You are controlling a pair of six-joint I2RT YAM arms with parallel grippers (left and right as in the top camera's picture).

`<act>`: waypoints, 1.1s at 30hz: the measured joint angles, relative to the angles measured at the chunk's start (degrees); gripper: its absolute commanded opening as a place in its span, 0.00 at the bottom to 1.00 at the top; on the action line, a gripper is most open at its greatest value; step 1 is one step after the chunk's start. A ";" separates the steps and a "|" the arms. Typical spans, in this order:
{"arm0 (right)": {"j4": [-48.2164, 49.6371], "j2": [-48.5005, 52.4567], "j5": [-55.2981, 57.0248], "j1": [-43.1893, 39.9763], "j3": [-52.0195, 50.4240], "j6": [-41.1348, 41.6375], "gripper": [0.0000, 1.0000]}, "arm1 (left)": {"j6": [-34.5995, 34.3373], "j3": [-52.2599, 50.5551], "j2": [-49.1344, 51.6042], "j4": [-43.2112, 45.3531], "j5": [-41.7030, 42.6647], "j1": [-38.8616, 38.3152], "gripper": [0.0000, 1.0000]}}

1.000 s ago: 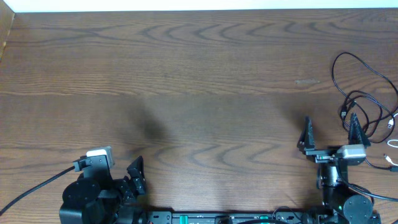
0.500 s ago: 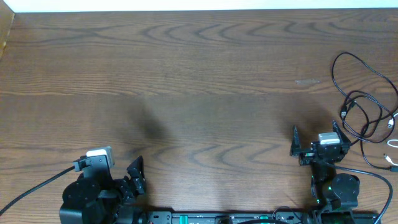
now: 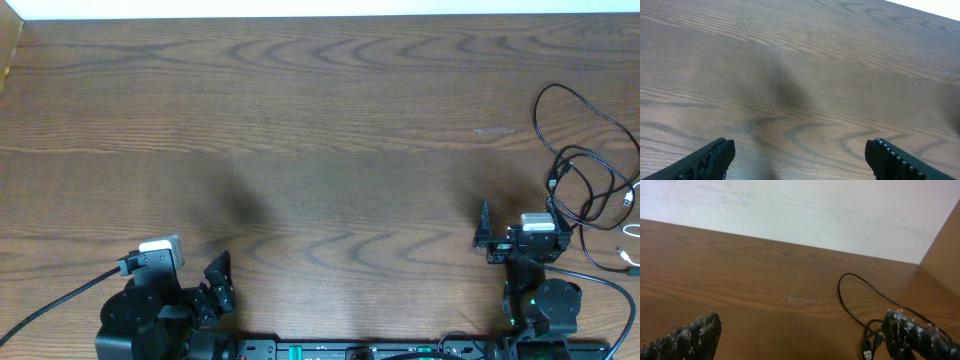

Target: Untangle cables

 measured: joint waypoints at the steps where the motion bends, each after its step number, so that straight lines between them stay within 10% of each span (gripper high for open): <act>1: 0.02 0.00 0.00 0.00 0.00 0.00 0.99 | -0.02 0.00 0.00 0.00 0.00 0.00 0.88; 24: 0.04 0.00 0.04 0.00 0.00 0.00 0.99 | 0.22 -1.57 -2.71 0.48 -0.02 2.21 0.88; 33: 0.02 -0.02 0.07 0.00 0.00 0.00 0.99 | 3.28 -23.06 -17.59 25.00 -0.02 7.98 0.88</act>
